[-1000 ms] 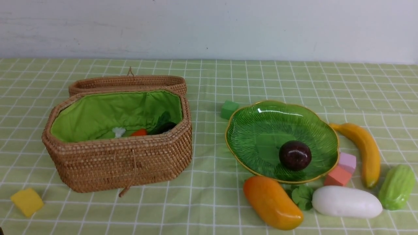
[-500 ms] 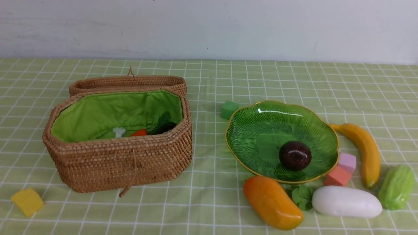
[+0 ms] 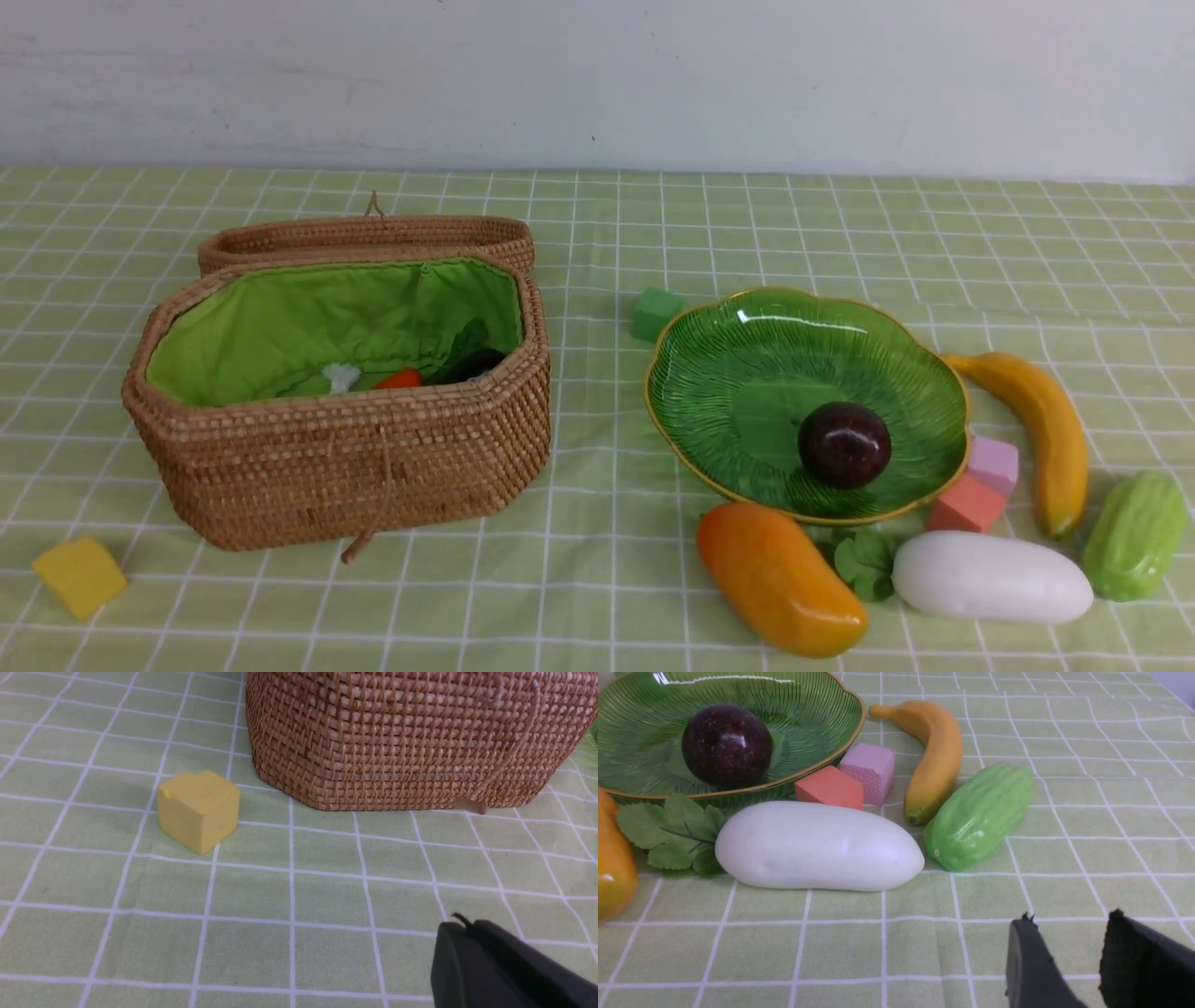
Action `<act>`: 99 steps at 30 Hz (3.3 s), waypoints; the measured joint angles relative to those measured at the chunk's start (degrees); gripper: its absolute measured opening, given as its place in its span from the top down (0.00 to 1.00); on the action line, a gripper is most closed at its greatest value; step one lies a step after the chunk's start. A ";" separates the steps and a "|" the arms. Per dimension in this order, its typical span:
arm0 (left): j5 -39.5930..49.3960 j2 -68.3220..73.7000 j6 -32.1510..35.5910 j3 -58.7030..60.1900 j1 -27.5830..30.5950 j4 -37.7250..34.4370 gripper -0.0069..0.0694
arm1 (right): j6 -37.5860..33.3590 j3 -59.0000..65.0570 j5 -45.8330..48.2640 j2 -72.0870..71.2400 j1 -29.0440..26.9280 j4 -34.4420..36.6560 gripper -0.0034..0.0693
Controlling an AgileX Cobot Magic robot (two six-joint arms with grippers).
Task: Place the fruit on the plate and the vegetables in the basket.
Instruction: Take a chayote with your right arm and place it on the basket on the left.
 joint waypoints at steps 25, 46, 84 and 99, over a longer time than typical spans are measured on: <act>-0.17 0.00 0.00 0.03 0.00 0.00 0.89 | 0.00 0.06 -0.83 0.00 0.00 -0.98 0.62; -0.17 0.00 -0.01 0.03 0.00 0.00 0.89 | 14.66 -5.87 -44.31 0.16 0.00 14.26 0.62; -0.17 0.00 -0.01 0.03 0.00 0.00 0.89 | 28.95 -54.76 17.70 81.40 0.00 2.54 0.29; -0.17 0.00 -0.01 0.03 0.00 0.00 0.89 | 35.59 -60.02 14.60 100.96 -7.78 -0.65 0.28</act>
